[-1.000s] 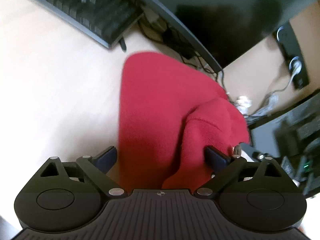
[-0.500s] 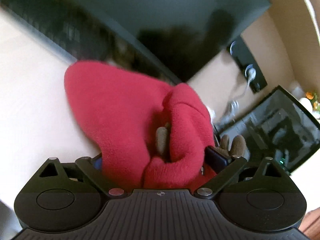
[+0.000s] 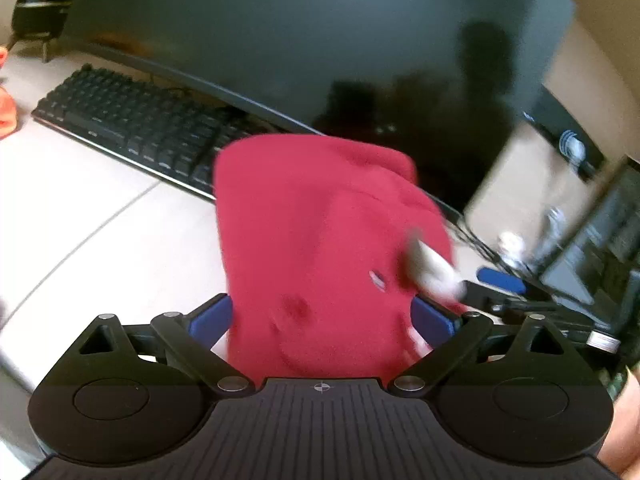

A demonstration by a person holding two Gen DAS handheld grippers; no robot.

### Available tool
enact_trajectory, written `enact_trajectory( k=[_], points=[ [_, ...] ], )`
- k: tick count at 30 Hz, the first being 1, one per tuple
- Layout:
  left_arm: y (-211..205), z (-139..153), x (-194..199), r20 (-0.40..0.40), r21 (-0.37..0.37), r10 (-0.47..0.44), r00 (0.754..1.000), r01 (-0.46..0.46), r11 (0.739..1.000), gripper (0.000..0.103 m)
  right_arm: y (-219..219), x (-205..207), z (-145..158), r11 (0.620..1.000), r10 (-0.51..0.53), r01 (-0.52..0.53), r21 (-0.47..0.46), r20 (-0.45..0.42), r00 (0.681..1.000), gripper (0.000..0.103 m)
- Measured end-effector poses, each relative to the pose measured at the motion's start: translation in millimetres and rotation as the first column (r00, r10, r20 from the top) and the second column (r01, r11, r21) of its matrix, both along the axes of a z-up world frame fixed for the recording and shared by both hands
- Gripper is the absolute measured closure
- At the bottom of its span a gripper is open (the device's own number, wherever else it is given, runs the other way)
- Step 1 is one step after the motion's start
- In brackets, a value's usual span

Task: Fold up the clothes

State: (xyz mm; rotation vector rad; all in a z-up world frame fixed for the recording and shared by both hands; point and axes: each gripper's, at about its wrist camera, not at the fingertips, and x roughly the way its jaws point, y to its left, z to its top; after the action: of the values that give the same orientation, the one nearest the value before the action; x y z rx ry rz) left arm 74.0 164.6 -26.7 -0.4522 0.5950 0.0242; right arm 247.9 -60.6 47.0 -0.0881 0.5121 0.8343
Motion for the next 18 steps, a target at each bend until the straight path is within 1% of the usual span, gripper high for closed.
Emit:
enact_trajectory(
  k=[2, 3, 5, 6, 8, 9, 11, 13, 14, 16, 18],
  points=[
    [-19, -5, -15, -0.048, 0.049, -0.023, 0.999, 0.026, 0.998, 0.004, -10, -27, 0, 0.998, 0.027, -0.023, -0.061, 0.061, 0.998, 0.000],
    [-32, -10, -20, -0.071, 0.077, -0.032, 0.997, 0.037, 0.996, 0.004, -15, -44, -3, 0.996, 0.047, -0.041, -0.081, 0.071, 0.996, 0.000],
    [-39, -16, -23, -0.098, 0.102, -0.016, 0.995, 0.026, 0.994, 0.004, -26, -75, -11, 0.990, 0.099, -0.092, -0.103, 0.072, 0.992, 0.000],
    [-42, -19, -24, -0.110, 0.112, -0.006, 0.994, 0.018, 0.994, 0.004, -27, -86, -18, 0.985, 0.111, -0.099, -0.138, 0.080, 0.991, 0.000],
    [-47, -25, -27, -0.133, 0.132, 0.016, 0.991, 0.002, 0.991, 0.004, -23, -103, -41, 0.966, 0.081, -0.049, -0.255, 0.119, 0.990, 0.000],
    [-50, -27, -28, -0.144, 0.142, 0.026, 0.989, -0.006, 0.990, 0.004, -23, -104, -46, 0.963, 0.070, -0.034, -0.267, 0.125, 0.990, 0.000],
    [-55, -33, -31, -0.166, 0.163, 0.048, 0.985, -0.021, 0.986, 0.004, -25, -103, -41, 0.966, 0.055, -0.029, -0.256, 0.098, 0.994, 0.000],
    [-60, -39, -33, -0.188, 0.185, 0.070, 0.980, -0.035, 0.982, 0.004, -28, -100, -28, 0.972, 0.073, -0.048, -0.230, 0.101, 0.992, 0.000],
    [-62, -42, -34, -0.198, 0.195, 0.082, 0.977, -0.042, 0.980, 0.004, -31, -95, -18, 0.979, 0.067, -0.046, -0.197, 0.100, 0.993, 0.000],
    [-62, -40, -37, -0.195, 0.200, 0.097, 0.976, -0.057, 0.978, 0.004, -34, -86, 0, 0.990, 0.053, -0.039, -0.135, 0.102, 0.993, 0.000],
    [-60, -40, -37, -0.195, 0.195, 0.108, 0.975, -0.070, 0.978, 0.004, -25, -77, 6, 0.990, 0.011, 0.011, -0.143, 0.149, 0.989, 0.000]
  ],
)
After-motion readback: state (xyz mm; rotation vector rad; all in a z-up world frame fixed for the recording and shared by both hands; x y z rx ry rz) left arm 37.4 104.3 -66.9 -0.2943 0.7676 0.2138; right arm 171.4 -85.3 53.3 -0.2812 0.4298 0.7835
